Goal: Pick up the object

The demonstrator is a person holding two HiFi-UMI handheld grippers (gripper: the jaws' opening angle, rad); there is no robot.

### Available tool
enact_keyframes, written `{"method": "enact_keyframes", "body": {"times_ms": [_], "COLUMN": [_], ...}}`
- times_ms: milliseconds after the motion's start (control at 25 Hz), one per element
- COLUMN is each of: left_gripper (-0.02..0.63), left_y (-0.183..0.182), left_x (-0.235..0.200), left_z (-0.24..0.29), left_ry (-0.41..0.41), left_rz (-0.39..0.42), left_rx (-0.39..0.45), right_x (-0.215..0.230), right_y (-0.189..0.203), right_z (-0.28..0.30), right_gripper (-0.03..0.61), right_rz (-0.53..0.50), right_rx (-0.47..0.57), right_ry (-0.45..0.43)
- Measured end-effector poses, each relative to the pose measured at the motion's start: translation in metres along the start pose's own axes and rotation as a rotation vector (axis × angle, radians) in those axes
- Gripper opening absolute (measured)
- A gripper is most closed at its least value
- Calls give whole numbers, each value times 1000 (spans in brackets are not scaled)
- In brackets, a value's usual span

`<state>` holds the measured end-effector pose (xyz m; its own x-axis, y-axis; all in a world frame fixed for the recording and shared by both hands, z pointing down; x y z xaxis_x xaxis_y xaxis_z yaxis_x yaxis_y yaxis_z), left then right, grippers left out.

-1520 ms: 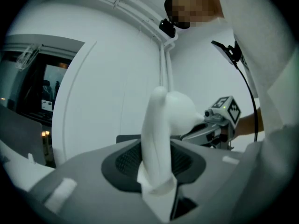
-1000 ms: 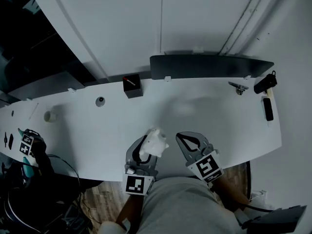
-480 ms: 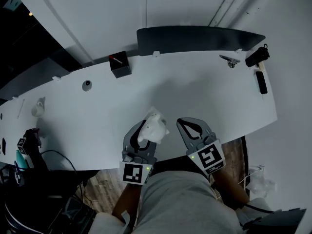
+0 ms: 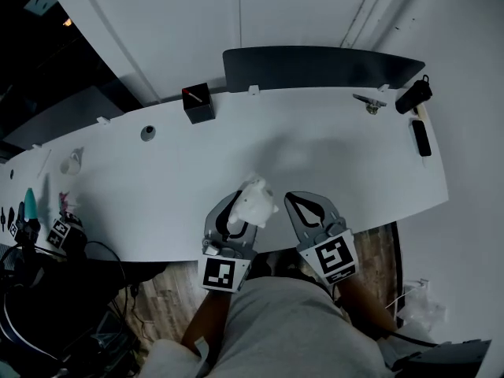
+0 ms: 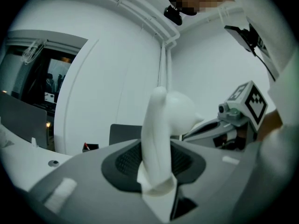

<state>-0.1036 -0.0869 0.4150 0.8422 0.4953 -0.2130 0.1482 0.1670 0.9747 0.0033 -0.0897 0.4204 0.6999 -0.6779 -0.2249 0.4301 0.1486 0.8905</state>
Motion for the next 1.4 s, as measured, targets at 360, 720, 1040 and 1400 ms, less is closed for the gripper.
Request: {"method": "enact_keyframes", "body": {"times_ms": [360,720,1040,1400], "left_gripper": [141,141,141,141], "left_y": [14,30,41,40], "left_x": [57,131,158,147], "left_z": [-22,-65,-118,-173], "left_ry": [-13,-63,-99,-147], "left_rz": [30,35,26,21], "left_rx": [13,12,-10,-53], "right_x": [-11,-32,-55,-58], "right_y": [22,49,61,75], "right_z": [-50,-120,-165,-194], "right_gripper": [2,2,2,2], "right_rz": [14,6,90,151], "right_rx": [54,91,111,100], "right_ry": [-27,-71,-83,-22]}}
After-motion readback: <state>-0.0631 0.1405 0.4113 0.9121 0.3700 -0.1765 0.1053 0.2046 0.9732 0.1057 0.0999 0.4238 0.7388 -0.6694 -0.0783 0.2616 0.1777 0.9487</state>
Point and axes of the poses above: the fingertips, and each gripper's own axes: z forward along the fingers, x to its right, y out of its underside, the point moved 3 cm from there along -z, backward along the fingers, and after that the axes turned 7 degrees about -z, right-handed, at the moved point
